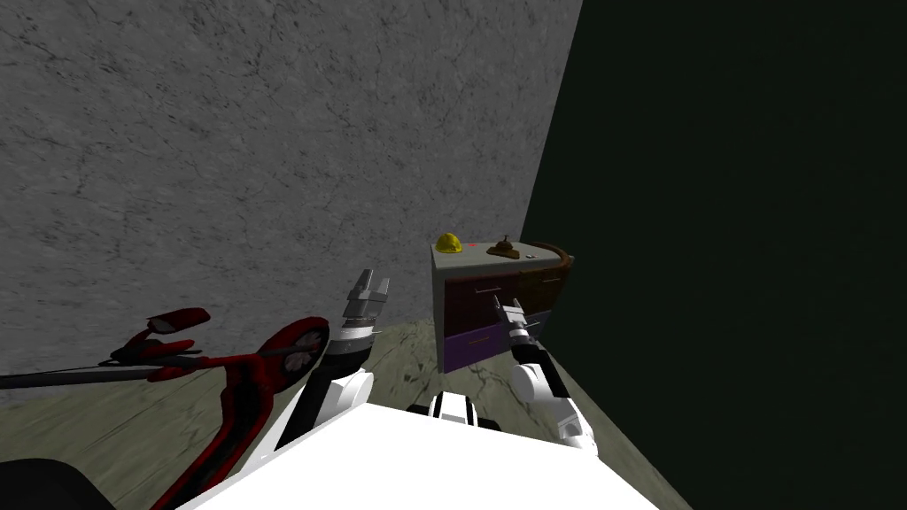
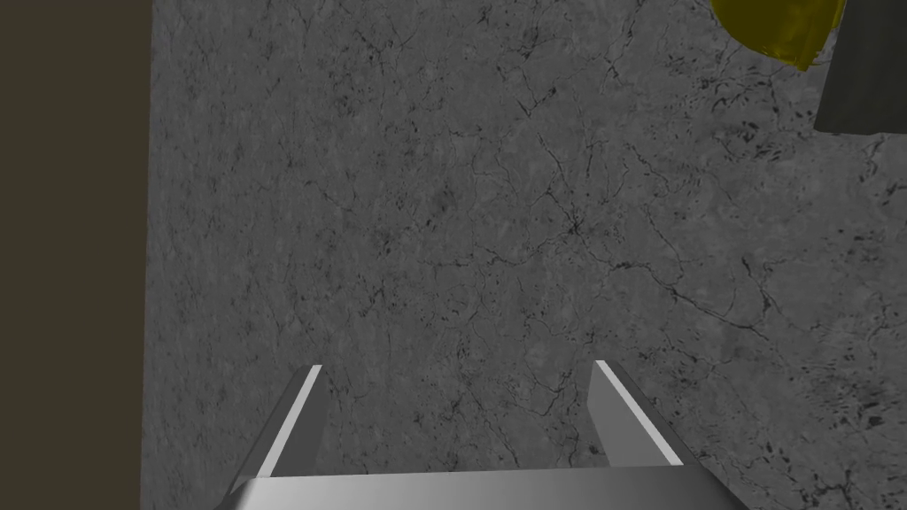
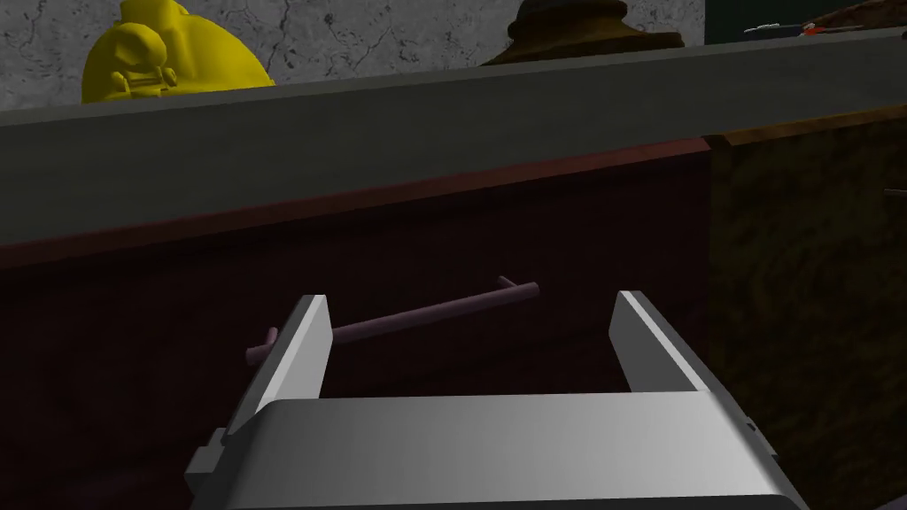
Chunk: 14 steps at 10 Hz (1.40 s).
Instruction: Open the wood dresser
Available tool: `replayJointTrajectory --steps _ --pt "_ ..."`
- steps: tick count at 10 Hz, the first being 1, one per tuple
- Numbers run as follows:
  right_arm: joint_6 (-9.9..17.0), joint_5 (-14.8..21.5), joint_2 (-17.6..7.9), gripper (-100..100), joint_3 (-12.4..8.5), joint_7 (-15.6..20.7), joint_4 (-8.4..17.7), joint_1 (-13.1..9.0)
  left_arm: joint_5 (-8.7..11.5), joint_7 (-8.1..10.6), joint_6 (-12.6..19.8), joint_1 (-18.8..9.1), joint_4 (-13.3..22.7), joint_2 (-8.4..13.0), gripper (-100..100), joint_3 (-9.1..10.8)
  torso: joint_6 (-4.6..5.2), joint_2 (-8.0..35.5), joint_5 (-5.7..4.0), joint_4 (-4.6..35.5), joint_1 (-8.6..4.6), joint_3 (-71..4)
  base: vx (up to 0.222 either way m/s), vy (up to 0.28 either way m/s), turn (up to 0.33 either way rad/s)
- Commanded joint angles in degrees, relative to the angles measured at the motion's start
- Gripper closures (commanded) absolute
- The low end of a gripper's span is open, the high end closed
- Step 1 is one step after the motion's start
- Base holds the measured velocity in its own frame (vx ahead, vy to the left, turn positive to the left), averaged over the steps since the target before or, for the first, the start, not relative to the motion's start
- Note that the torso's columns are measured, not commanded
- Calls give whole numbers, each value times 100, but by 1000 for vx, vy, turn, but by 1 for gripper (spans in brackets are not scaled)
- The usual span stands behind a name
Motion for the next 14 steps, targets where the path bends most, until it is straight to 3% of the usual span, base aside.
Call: replayJointTrajectory --steps 1,10,14 --pt "55 -142 19 -100 57 -452 189 -128 0 0 0 0 0 0 0 0 -3 0 1 0 3 0 0 -48 66" --pt "207 -564 216 -100 264 -1745 746 -474 0 0 0 0 0 0 0 0 -2 3 2 1 4 2 0 -45 76" --pt "299 -817 478 -100 388 -2418 1081 -681 0 0 0 0 0 0 0 0 -3 2 1 0 3 1 -3 -43 96"
